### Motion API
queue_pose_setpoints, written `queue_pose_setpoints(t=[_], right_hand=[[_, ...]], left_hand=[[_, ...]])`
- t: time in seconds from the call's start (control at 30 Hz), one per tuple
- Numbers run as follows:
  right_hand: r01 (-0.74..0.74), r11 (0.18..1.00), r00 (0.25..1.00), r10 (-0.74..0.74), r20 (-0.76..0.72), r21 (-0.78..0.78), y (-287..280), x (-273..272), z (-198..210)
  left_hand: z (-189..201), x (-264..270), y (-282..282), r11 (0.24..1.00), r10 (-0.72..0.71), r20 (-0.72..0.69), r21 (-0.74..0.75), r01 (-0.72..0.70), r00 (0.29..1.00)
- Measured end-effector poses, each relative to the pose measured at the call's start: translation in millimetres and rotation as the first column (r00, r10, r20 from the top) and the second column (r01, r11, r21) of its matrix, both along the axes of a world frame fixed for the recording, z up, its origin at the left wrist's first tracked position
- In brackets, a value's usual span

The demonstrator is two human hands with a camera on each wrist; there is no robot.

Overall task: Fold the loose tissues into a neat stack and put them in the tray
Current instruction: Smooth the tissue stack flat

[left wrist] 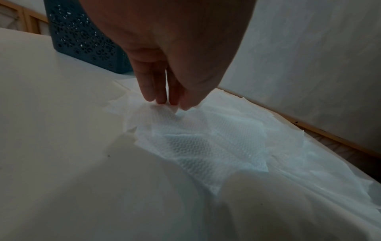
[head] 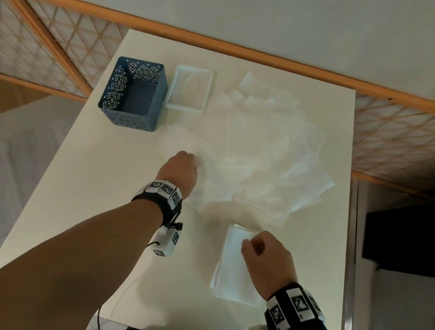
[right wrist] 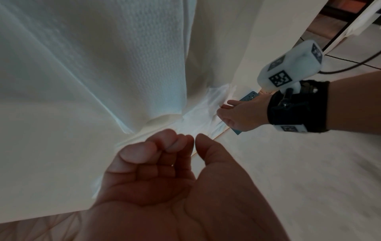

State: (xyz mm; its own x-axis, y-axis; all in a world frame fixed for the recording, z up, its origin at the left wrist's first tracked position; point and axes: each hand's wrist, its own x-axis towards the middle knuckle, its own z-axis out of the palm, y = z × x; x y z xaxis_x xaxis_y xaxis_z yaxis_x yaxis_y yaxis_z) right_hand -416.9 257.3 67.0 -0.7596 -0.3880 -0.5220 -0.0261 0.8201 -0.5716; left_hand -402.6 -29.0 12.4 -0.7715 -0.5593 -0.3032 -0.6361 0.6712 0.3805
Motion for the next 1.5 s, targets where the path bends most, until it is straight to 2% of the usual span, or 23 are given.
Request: queue_pose_setpoints(t=[0.1,0.33,0.57,0.73,0.83,0.9,1.0,1.07,1.17,1.2,1.27,1.3,1.33,1.4,1.5], right_hand=[[-0.020,0.999,0.999,0.019,-0.037,-0.038,-10,-7,5],[-0.066,0.995,0.993,0.058,-0.105,-0.074,-23,-8,15],[-0.065,0.996,0.993,0.059,-0.106,-0.055,-22,-1,19],[-0.058,0.997,0.994,0.053,-0.096,-0.053,-18,6,20],[-0.062,0.997,0.994,0.057,-0.091,-0.049,-15,8,20],[-0.057,0.998,0.995,0.053,-0.086,-0.041,-14,7,23],[-0.038,0.998,0.996,0.033,-0.087,-0.058,-17,1,32],[-0.047,0.993,0.993,0.036,-0.109,-0.104,-22,-4,37],[-0.064,0.976,0.988,0.032,-0.152,-0.207,-33,-10,49],[-0.055,0.969,0.989,0.018,-0.150,-0.243,-37,-12,53],[-0.032,0.939,0.989,-0.020,-0.145,-0.343,-40,-18,62],[-0.031,0.916,0.988,-0.033,-0.151,-0.401,-41,-22,67],[-0.047,0.890,0.984,-0.035,-0.172,-0.453,-40,-26,74],[-0.111,0.852,0.976,-0.002,-0.216,-0.512,-37,-33,90],[-0.204,0.804,0.975,0.115,-0.192,-0.558,-32,-41,125]], left_hand=[[1,4,2,0.998,-0.042,0.015,0.038,0.041,0.999],[-6,11,6,0.995,-0.085,0.033,-0.039,0.087,0.996],[-4,10,2,0.994,-0.104,-0.015,-0.027,0.104,0.994],[-8,9,2,0.988,-0.130,0.020,-0.083,0.131,0.991],[4,8,3,0.994,-0.081,-0.057,-0.081,0.076,0.995],[21,8,7,0.998,-0.026,-0.169,-0.063,0.015,0.985],[56,15,15,0.988,0.122,-0.327,0.127,-0.084,0.937],[81,21,22,0.948,0.221,-0.371,0.299,-0.109,0.902],[117,28,26,0.879,0.288,-0.381,0.469,-0.084,0.879],[128,31,26,0.814,0.342,-0.370,0.575,-0.076,0.864],[149,35,29,0.604,0.469,-0.318,0.796,-0.036,0.824],[157,37,31,0.507,0.509,-0.290,0.862,-0.010,0.811],[165,40,33,0.445,0.521,-0.268,0.896,0.010,0.810],[182,46,38,0.394,0.491,-0.267,0.917,0.061,0.829],[206,55,46,0.375,0.396,-0.307,0.914,0.153,0.865]])
